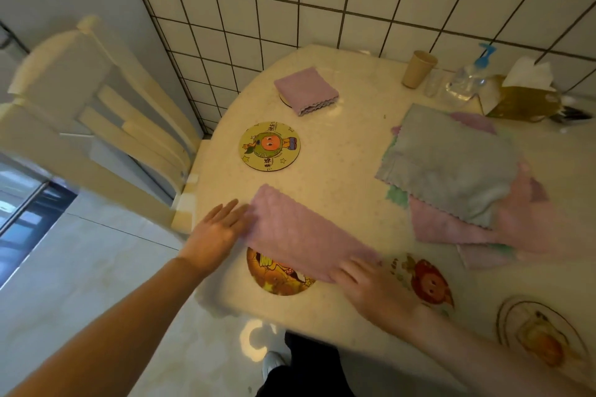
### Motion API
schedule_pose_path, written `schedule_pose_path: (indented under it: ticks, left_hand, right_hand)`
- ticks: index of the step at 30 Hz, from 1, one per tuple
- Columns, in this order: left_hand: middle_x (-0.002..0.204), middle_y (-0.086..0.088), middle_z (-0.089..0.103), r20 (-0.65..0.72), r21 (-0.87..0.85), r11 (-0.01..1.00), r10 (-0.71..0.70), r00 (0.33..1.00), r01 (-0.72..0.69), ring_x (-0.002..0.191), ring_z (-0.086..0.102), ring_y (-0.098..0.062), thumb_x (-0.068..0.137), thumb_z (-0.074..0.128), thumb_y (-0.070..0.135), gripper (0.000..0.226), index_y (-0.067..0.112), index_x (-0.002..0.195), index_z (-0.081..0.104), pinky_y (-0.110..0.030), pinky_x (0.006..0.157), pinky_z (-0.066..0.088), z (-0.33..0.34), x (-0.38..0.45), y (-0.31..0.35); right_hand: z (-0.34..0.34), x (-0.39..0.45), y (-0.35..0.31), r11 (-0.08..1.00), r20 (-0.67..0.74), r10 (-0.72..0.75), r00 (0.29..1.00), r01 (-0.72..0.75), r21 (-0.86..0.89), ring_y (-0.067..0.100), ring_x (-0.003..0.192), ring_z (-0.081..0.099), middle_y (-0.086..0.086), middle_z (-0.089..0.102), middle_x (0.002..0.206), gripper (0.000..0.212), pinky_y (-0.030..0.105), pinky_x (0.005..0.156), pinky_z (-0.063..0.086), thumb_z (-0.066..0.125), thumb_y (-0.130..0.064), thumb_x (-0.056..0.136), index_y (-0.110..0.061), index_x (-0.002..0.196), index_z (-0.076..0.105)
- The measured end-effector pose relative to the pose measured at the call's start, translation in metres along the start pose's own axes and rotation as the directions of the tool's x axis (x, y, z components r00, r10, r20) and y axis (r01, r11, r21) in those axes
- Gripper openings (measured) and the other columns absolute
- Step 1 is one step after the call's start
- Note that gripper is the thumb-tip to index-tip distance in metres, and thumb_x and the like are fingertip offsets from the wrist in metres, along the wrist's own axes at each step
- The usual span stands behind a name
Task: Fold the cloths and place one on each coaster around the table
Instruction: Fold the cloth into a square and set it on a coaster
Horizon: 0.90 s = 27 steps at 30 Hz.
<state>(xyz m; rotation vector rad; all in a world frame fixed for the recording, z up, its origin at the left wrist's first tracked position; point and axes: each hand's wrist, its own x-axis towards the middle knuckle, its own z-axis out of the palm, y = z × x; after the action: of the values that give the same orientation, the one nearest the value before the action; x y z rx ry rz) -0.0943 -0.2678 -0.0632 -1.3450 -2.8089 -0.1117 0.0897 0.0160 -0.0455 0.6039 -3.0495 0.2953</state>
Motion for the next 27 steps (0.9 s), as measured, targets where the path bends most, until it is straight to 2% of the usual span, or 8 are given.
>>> schedule_pose_path:
  ticks: [5, 11, 13, 17, 19, 21, 24, 27]
  left_hand:
    - [0.153, 0.000, 0.035, 0.039, -0.223, 0.957, 0.201, 0.979, -0.188, 0.142, 0.028, -0.020, 0.085, 0.054, 0.023, 0.069, 0.022, 0.149, 0.030, -0.041, 0.116, 0.024, 0.037, -0.039, 0.091]
    - [0.127, -0.001, 0.063, 0.043, -0.216, 0.974, 0.082, 0.996, -0.071, 0.119, 0.059, -0.024, 0.083, 0.050, 0.038, 0.042, 0.022, 0.118, 0.067, -0.039, 0.097, 0.050, 0.055, -0.036, 0.155]
    - [0.127, -0.001, 0.063, 0.051, -0.187, 0.982, 0.046, 0.998, -0.036, 0.119, 0.059, -0.025, 0.083, 0.048, 0.038, 0.040, 0.024, 0.114, 0.069, -0.040, 0.096, 0.050, 0.059, -0.036, 0.157]
    - [0.128, 0.003, 0.062, 0.056, -0.171, 0.985, 0.030, 0.998, -0.020, 0.120, 0.058, -0.024, 0.085, 0.044, 0.041, 0.041, 0.026, 0.114, 0.069, -0.047, 0.095, 0.050, 0.052, -0.040, 0.161]
    - [0.126, 0.006, 0.063, 0.040, -0.201, 0.979, -0.008, 0.999, 0.016, 0.119, 0.059, -0.020, 0.086, 0.043, 0.042, 0.041, 0.028, 0.114, 0.069, -0.043, 0.094, 0.051, 0.044, -0.040, 0.162]
    - [0.124, 0.008, 0.064, 0.036, -0.263, 0.962, -0.069, 0.997, 0.076, 0.118, 0.059, -0.015, 0.090, 0.042, 0.044, 0.041, 0.027, 0.117, 0.068, -0.037, 0.095, 0.050, 0.037, -0.039, 0.163]
    - [0.127, 0.009, 0.062, 0.092, -0.516, 0.824, -0.221, 0.971, 0.236, 0.118, 0.058, -0.010, 0.096, 0.038, 0.048, 0.044, 0.025, 0.125, 0.062, -0.028, 0.100, 0.047, 0.022, -0.033, 0.161]
    - [0.108, 0.007, 0.070, 0.281, -0.724, 0.494, -0.427, 0.860, 0.481, 0.096, 0.065, -0.009, 0.094, 0.033, 0.057, 0.049, 0.025, 0.114, 0.065, -0.029, 0.085, 0.052, 0.012, -0.027, 0.154]
  right_hand:
    - [0.012, -0.005, -0.039, 0.988, 0.047, -0.052, 0.998, 0.045, 0.145, 0.008, 0.078, 0.053, -0.004, 0.058, 0.092, 0.038, 0.016, 0.059, 0.047, 0.057, -0.001, 0.073, -0.016, 0.107, 0.063]
    - [0.003, -0.006, -0.023, 0.978, 0.114, -0.171, 0.979, 0.155, 0.143, 0.009, 0.081, 0.056, -0.006, 0.059, 0.093, 0.014, 0.022, 0.066, 0.052, 0.046, -0.024, 0.095, -0.021, 0.103, 0.056]
    - [0.003, 0.005, 0.001, 0.974, 0.109, -0.219, 0.970, 0.211, 0.080, 0.012, 0.080, 0.055, -0.004, 0.059, 0.091, 0.007, 0.025, 0.067, 0.053, 0.057, -0.019, 0.090, -0.019, 0.097, 0.056]
    - [-0.001, 0.041, 0.052, 0.981, 0.299, -0.179, 0.937, 0.193, -0.017, 0.025, 0.124, 0.049, 0.008, 0.051, 0.135, 0.077, 0.033, 0.098, 0.046, 0.070, 0.008, 0.060, -0.009, 0.132, 0.049]
    - [0.001, 0.057, 0.069, 0.964, 0.422, -0.229, 0.877, 0.264, -0.025, 0.026, 0.139, 0.031, 0.008, 0.034, 0.150, 0.082, 0.039, 0.108, 0.034, 0.060, 0.008, 0.070, -0.012, 0.144, 0.033]
    - [0.005, 0.067, 0.085, 0.912, 0.430, -0.354, 0.830, 0.408, -0.037, 0.028, 0.134, 0.039, 0.010, 0.040, 0.147, 0.080, 0.041, 0.104, 0.040, 0.064, 0.005, 0.067, -0.011, 0.142, 0.038]
    - [0.014, 0.072, 0.101, 0.844, 0.450, -0.454, 0.769, 0.533, -0.057, 0.026, 0.129, 0.047, 0.009, 0.046, 0.143, 0.085, 0.038, 0.102, 0.043, 0.071, 0.000, 0.058, -0.011, 0.138, 0.043]
    - [0.021, 0.079, 0.110, 0.851, 0.382, -0.487, 0.786, 0.526, 0.004, 0.021, 0.126, 0.048, 0.003, 0.053, 0.135, 0.073, 0.037, 0.103, 0.043, 0.071, -0.013, 0.066, -0.016, 0.134, 0.045]
